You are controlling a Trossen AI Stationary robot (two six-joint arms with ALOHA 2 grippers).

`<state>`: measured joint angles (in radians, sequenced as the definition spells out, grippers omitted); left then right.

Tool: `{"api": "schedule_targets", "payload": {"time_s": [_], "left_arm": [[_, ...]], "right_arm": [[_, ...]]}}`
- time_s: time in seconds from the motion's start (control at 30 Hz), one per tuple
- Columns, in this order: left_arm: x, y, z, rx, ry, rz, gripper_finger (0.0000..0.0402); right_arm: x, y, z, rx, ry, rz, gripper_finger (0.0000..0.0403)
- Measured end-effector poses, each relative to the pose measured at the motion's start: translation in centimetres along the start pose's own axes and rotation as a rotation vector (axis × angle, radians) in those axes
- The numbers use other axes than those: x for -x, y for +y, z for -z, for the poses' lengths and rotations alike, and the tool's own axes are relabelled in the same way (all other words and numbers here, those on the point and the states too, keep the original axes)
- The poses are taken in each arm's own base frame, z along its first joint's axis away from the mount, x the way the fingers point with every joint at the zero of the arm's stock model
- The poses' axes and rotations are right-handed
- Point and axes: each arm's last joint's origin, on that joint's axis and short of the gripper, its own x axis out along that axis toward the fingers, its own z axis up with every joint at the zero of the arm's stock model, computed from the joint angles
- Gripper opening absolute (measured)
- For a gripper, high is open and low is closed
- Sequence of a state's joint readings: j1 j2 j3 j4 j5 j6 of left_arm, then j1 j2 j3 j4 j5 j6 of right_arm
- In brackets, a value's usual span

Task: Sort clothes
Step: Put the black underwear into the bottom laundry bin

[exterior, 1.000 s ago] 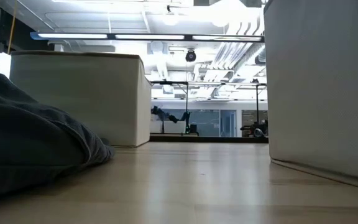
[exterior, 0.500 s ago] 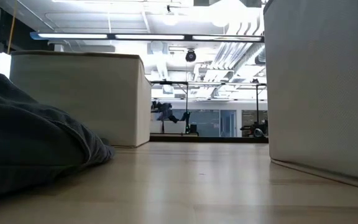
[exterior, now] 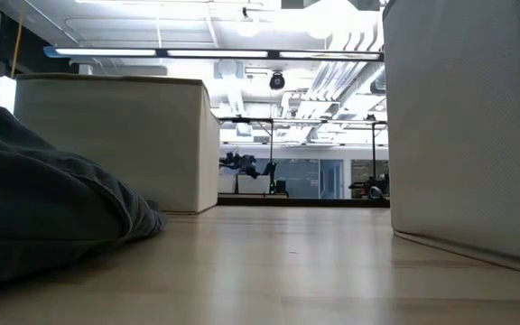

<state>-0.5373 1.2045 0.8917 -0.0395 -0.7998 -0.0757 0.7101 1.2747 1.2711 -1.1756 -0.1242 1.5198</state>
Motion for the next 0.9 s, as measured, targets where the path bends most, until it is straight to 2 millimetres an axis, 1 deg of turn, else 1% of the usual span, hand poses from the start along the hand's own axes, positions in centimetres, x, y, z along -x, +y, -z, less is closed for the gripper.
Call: {"api": "schedule_targets", "payload": {"time_s": [0.07,0.13,0.2,0.27,0.33,0.4,0.47,0.53,0.63,0.73,0.8,0.9], "left_arm": [[0.0,0.0,0.0,0.0,0.0,0.0,0.0243],[0.0,0.0,0.0,0.0,0.0,0.0,0.0243],[0.0,0.0,0.0,0.0,0.0,0.0,0.0243],[0.0,0.0,0.0,0.0,0.0,0.0,0.0243],[0.0,0.0,0.0,0.0,0.0,0.0,0.0243],[0.0,0.0,0.0,0.001,0.0,0.0,0.0243],[0.0,0.0,0.0,0.002,0.0,0.0,0.0243],[0.0,0.0,0.0,0.002,0.0,0.0,0.0243],[0.0,0.0,0.0,0.002,0.0,0.0,0.0243],[0.0,0.0,0.0,0.002,0.0,0.0,0.0243],[0.0,0.0,0.0,0.001,0.0,0.0,0.0243],[0.0,0.0,0.0,0.001,0.001,0.0,0.0243]], "right_arm": [[2.0,0.1,0.7,0.034,-0.116,0.023,0.0192],[3.1,0.2,1.1,0.121,-0.257,0.031,0.0188],[3.3,0.3,1.4,0.198,-0.349,0.027,0.0184],[2.8,0.6,1.3,0.255,-0.383,0.009,0.018],[1.4,1.0,1.0,0.328,-0.392,-0.015,0.0175],[-0.6,1.5,0.5,0.411,-0.402,-0.064,0.0169],[-2.8,1.7,-0.2,0.472,-0.401,-0.119,0.0161],[-5.6,1.3,-1.0,0.504,-0.379,-0.15,0.0153],[-9.9,-0.7,-2.2,0.473,-0.313,-0.145,0.0138],[-13.5,-3.4,-3.0,0.361,-0.245,-0.109,0.0126],[-14.9,-4.9,-3.3,0.287,-0.223,-0.097,0.0122],[-15.8,-6.1,-3.6,0.239,-0.209,-0.098,0.0119]]}}
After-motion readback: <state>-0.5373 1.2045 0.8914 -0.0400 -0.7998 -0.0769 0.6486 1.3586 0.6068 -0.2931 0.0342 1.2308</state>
